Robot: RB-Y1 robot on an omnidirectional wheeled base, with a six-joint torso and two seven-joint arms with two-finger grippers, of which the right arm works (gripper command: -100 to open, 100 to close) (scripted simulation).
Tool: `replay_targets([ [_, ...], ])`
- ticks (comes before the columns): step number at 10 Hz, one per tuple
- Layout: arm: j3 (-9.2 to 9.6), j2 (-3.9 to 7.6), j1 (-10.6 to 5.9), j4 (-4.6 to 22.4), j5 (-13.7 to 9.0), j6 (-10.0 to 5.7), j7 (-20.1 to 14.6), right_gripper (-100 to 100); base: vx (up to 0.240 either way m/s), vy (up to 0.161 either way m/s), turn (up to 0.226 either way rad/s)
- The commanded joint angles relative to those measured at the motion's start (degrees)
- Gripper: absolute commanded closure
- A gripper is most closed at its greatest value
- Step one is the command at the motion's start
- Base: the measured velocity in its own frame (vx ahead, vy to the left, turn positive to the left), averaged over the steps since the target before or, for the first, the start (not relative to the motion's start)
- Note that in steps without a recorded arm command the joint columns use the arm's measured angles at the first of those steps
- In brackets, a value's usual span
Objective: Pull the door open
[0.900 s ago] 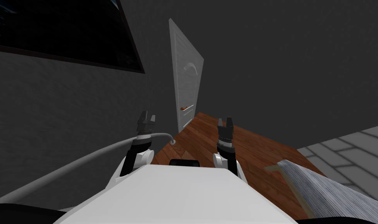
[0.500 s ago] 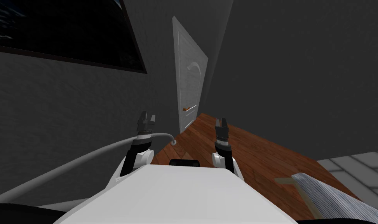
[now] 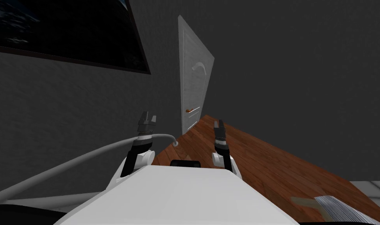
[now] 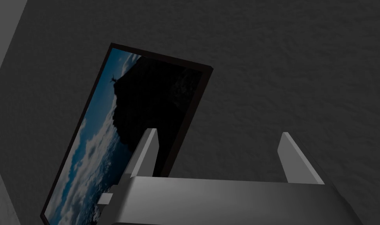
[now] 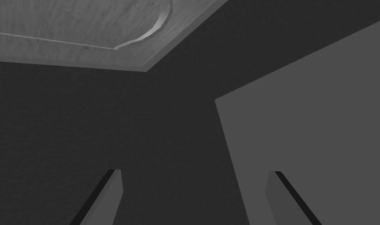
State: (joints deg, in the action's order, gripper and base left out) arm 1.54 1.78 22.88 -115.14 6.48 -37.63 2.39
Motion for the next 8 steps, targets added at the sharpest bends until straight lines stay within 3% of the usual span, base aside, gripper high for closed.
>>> replay_targets([
  [1, -0.03, 0.46, -1.60, 2.85, -0.08, -0.05, -0.35, -100, 0.078, -0.066, 0.165],
  [8, -0.20, 3.00, -7.80, 15.38, -0.77, -0.69, -2.54, -100, 0.084, -0.068, 0.185],
])
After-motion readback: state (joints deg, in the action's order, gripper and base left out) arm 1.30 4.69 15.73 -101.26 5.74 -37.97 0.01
